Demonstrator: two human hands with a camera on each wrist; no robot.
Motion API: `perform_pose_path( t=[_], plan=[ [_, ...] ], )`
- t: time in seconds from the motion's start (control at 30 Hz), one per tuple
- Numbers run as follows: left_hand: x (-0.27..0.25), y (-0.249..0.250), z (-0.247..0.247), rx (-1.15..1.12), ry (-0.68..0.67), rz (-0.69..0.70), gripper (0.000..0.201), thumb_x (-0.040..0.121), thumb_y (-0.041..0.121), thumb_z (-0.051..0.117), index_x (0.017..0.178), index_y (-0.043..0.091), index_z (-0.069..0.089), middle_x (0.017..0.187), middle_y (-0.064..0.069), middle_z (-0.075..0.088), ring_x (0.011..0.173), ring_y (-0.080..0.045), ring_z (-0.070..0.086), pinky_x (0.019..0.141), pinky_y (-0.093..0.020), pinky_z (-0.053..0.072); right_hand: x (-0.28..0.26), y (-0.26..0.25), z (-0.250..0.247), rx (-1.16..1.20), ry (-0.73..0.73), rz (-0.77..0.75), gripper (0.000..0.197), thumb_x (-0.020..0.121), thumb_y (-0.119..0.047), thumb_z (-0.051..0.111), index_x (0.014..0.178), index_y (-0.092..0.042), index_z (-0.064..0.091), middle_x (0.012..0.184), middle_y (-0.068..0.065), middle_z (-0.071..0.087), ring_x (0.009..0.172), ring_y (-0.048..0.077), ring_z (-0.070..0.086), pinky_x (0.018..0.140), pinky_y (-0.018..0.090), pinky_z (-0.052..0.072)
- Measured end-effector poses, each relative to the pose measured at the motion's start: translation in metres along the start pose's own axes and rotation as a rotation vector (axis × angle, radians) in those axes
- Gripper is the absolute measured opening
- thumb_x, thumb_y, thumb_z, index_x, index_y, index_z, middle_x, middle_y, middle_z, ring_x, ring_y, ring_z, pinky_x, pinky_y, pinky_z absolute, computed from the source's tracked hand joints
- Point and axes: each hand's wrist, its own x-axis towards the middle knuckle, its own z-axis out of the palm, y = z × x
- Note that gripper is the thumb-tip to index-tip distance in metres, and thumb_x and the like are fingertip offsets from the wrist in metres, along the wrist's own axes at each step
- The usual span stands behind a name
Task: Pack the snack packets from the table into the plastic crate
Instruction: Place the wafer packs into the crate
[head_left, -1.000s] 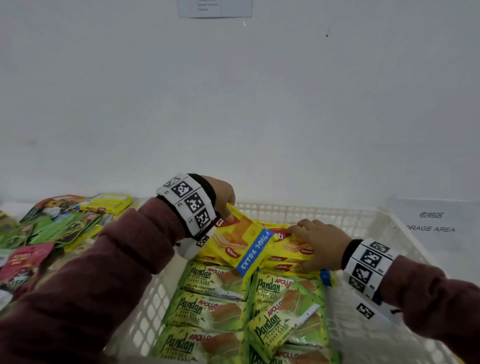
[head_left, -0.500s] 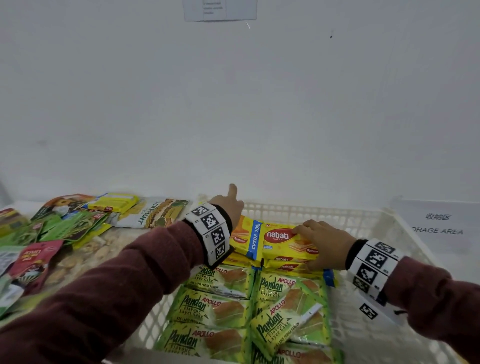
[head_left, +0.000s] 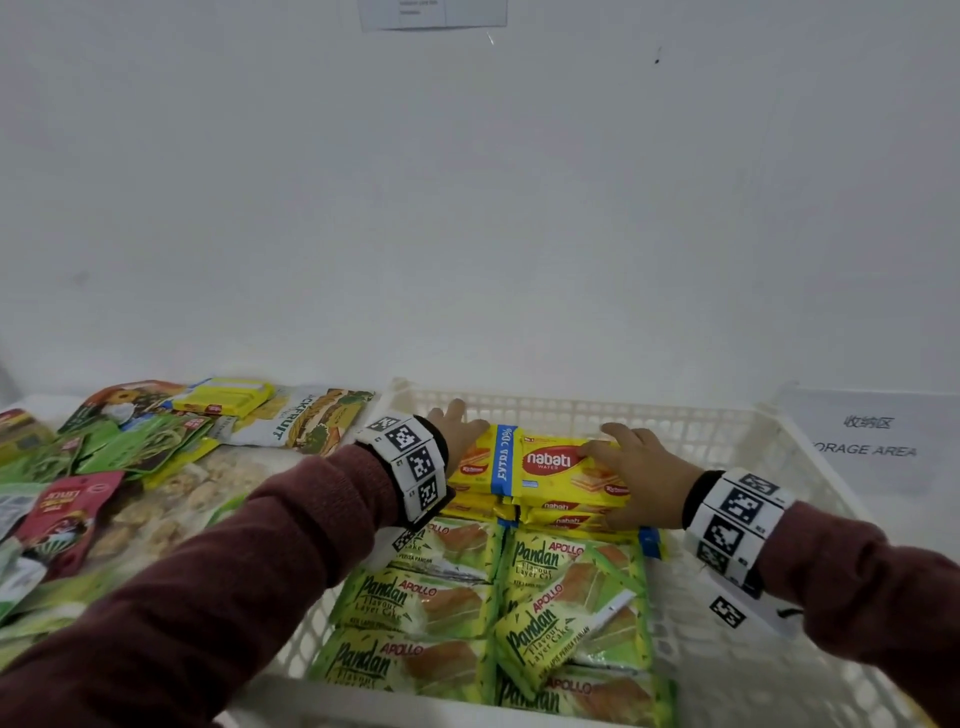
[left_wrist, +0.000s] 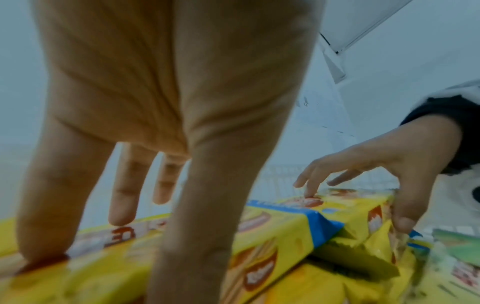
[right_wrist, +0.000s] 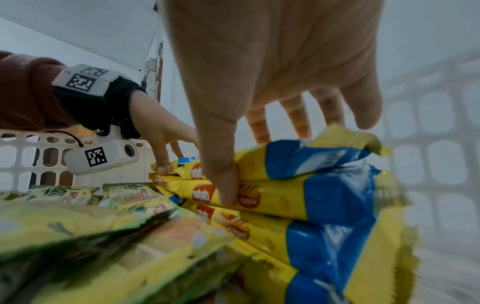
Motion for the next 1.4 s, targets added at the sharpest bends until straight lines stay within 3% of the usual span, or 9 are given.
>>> perform_pose_path(
  t=[0.17, 0.37, 0.47, 0.63, 0.73, 0.83, 0.97, 1.13, 1.4],
  plan=[
    [0.0, 0.007, 0.004, 0.032, 0.035, 0.003, 0.073, 0.087, -0.002, 0.052, 0.147, 0.018, 0.016, 0.15, -0.014, 0.005, 0.131, -0.04, 0.027, 0.094, -0.039, 0.041, 0.001, -0.001, 0.003, 0.017, 0.014, -0.004, 0.081, 0.079, -0.039, 0.067, 0.143, -0.027, 0.021, 0.143, 0.007, 0.027, 0.129, 0.027, 0.031, 0.104, 0.037, 0.035],
    [0.001, 0.004, 0.006, 0.051, 0.007, 0.041, 0.081, 0.088, -0.002, 0.052, 0.15, 0.022, 0.005, 0.145, -0.016, 0.021, 0.129, -0.038, 0.032, 0.1, -0.043, 0.04, -0.006, -0.003, -0.006, -0.127, -0.021, -0.008, 0.089, 0.078, -0.046, 0.065, 0.146, -0.025, 0.012, 0.154, 0.009, 0.01, 0.14, 0.027, 0.017, 0.114, 0.039, 0.023],
    [0.002, 0.001, 0.008, 0.047, 0.001, 0.055, 0.089, 0.083, 0.003, 0.062, 0.149, 0.023, 0.004, 0.144, -0.015, 0.021, 0.129, -0.036, 0.032, 0.098, -0.043, 0.042, -0.017, -0.014, -0.031, -0.098, 0.044, -0.11, 0.079, 0.076, -0.033, 0.072, 0.14, -0.02, 0.028, 0.145, 0.006, 0.027, 0.13, 0.023, 0.031, 0.104, 0.033, 0.034],
    [0.005, -0.003, 0.01, 0.029, -0.016, 0.065, 0.103, 0.075, 0.019, 0.075, 0.149, 0.024, 0.005, 0.145, -0.012, 0.021, 0.13, -0.034, 0.032, 0.097, -0.042, 0.042, -0.037, -0.054, -0.022, 0.017, -0.335, -0.422, 0.069, 0.072, -0.014, 0.075, 0.134, -0.016, 0.044, 0.135, 0.001, 0.045, 0.12, 0.016, 0.044, 0.094, 0.019, 0.035],
    [0.006, -0.005, 0.012, 0.001, -0.003, 0.069, 0.101, 0.074, 0.02, 0.076, 0.148, 0.026, 0.007, 0.145, -0.01, 0.021, 0.13, -0.033, 0.032, 0.099, -0.043, 0.043, -0.034, -0.066, -0.002, -0.092, -0.421, -0.478, 0.07, 0.071, -0.015, 0.075, 0.134, -0.013, 0.044, 0.129, 0.007, 0.05, 0.112, 0.023, 0.051, 0.092, 0.035, 0.046],
    [0.006, -0.006, 0.013, -0.016, 0.002, 0.068, 0.098, 0.077, 0.015, 0.074, 0.148, 0.026, 0.008, 0.145, -0.011, 0.022, 0.13, -0.032, 0.032, 0.099, -0.042, 0.044, -0.031, -0.064, 0.004, -0.153, -0.372, -0.447, 0.064, 0.068, -0.021, 0.071, 0.127, -0.016, 0.048, 0.12, 0.005, 0.057, 0.107, 0.025, 0.053, 0.088, 0.037, 0.048],
    [0.008, -0.006, 0.015, -0.031, 0.016, 0.066, 0.098, 0.076, 0.014, 0.074, 0.148, 0.027, 0.009, 0.144, -0.01, 0.023, 0.13, -0.031, 0.032, 0.099, -0.042, 0.044, -0.029, -0.058, -0.002, 0.022, -0.285, -0.348, 0.05, 0.072, -0.019, 0.073, 0.116, -0.013, 0.05, 0.097, 0.001, 0.051, 0.087, 0.019, 0.049, 0.068, 0.026, 0.039],
    [0.008, -0.007, 0.016, -0.032, 0.024, 0.069, 0.098, 0.075, 0.015, 0.075, 0.148, 0.026, 0.01, 0.144, -0.01, 0.023, 0.13, -0.031, 0.033, 0.099, -0.042, 0.044, -0.027, -0.05, -0.004, 0.111, -0.138, -0.215, 0.036, 0.075, -0.018, 0.07, 0.102, -0.015, 0.045, 0.097, 0.001, 0.044, 0.083, 0.016, 0.041, 0.066, 0.026, 0.034],
    [0.01, -0.007, 0.017, -0.035, 0.022, 0.07, 0.098, 0.077, 0.013, 0.073, 0.148, 0.027, 0.008, 0.145, -0.01, 0.022, 0.13, -0.031, 0.032, 0.097, -0.042, 0.045, -0.03, -0.051, 0.006, 0.267, -0.414, -0.218, 0.048, 0.072, -0.027, 0.077, 0.101, -0.022, 0.039, 0.095, 0.003, 0.051, 0.079, 0.015, 0.046, 0.067, 0.029, 0.041]
  ],
)
